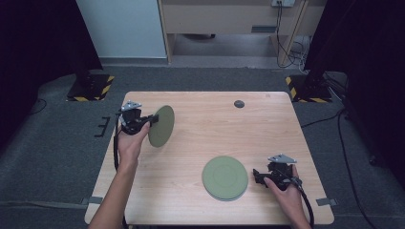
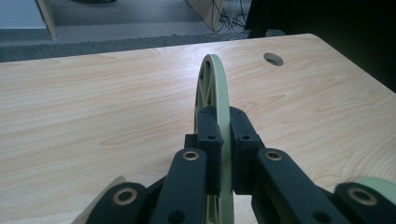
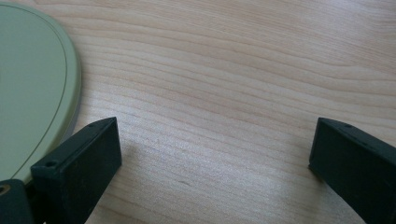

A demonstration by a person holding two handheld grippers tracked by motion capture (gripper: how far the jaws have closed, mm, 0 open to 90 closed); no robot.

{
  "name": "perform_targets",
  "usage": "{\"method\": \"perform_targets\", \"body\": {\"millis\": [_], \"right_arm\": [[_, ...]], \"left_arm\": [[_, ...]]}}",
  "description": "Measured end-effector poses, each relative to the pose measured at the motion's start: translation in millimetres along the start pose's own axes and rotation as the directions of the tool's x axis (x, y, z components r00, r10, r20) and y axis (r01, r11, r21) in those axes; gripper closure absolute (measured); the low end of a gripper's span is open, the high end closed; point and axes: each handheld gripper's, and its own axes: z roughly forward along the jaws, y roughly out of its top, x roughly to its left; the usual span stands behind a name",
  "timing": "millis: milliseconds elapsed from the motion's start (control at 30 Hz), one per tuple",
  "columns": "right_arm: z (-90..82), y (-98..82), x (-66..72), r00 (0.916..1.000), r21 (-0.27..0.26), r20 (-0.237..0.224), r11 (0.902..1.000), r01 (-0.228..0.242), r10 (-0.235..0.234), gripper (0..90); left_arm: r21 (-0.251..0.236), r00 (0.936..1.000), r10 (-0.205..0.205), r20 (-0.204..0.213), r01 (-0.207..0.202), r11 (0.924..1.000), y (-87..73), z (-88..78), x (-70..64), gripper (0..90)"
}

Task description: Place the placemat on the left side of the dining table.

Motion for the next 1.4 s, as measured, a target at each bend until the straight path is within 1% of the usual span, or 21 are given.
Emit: {"method": "perform_targets", "body": {"millis": [167, 400, 667, 833, 1133, 1233, 1267, 1300, 1400], "right_arm": [[0.0, 0.0, 0.0, 1.0000, 0.000, 0.000, 1.0000, 0.000, 0.000, 2.6], [0.0, 0.0, 0.0, 1.0000, 0.000, 0.000, 1.0000, 0.000, 0.000, 2.6], [0.0, 0.0, 0.0, 1.0000, 0.000, 0.000, 1.0000, 0.000, 0.000, 2.6], [0.0, 0.0, 0.0, 1.0000, 0.000, 0.000, 1.0000, 0.000, 0.000, 2.6], [0.0, 0.0, 0.0, 1.0000, 0.000, 0.000, 1.0000, 0.000, 0.000, 2.6], [0.0, 0.0, 0.0, 1.0000, 0.000, 0.000, 1.0000, 0.000, 0.000, 2.6], [0.1, 0.0, 0.0, 1.0000, 0.000, 0.000, 1.0000, 0.000, 0.000, 2.6], [0.1, 0.1, 0.1, 1.0000, 0.000, 0.000, 1.0000, 0.000, 0.000, 2.6], [0.2, 0.2, 0.2, 1.0000, 0.000, -0.001, 1.0000, 0.000, 0.000, 2.6]], "left_arm": [[0.004, 0.9999, 0.005, 0.011, -0.005, 1.0000, -2.1, 2.7, -2.7, 85.2], [0.012, 1.0000, 0.002, 0.003, -0.002, 0.9999, -4.4, 5.0, -0.5, 85.2], [0.018, 0.9999, -0.014, -0.006, 0.014, 0.9997, -10.4, 6.2, 6.6, 85.1], [0.013, 0.9994, -0.025, -0.023, 0.025, 0.9996, -11.4, 4.3, 12.7, 85.1], [0.012, 0.9987, -0.031, -0.041, 0.032, 0.9994, -14.4, 1.4, 21.3, 85.1], [0.013, 0.9980, -0.040, -0.050, 0.040, 0.9991, -16.6, -0.5, 26.8, 85.1], [0.013, 0.9980, -0.040, -0.050, 0.040, 0.9991, -16.6, -0.5, 26.8, 85.1], [0.009, 0.9975, -0.050, -0.050, 0.051, 0.9987, -17.7, -1.6, 30.2, 85.1], [0.005, 0.9970, -0.060, -0.049, 0.061, 0.9981, -19.7, -2.5, 33.9, 85.1]]}}
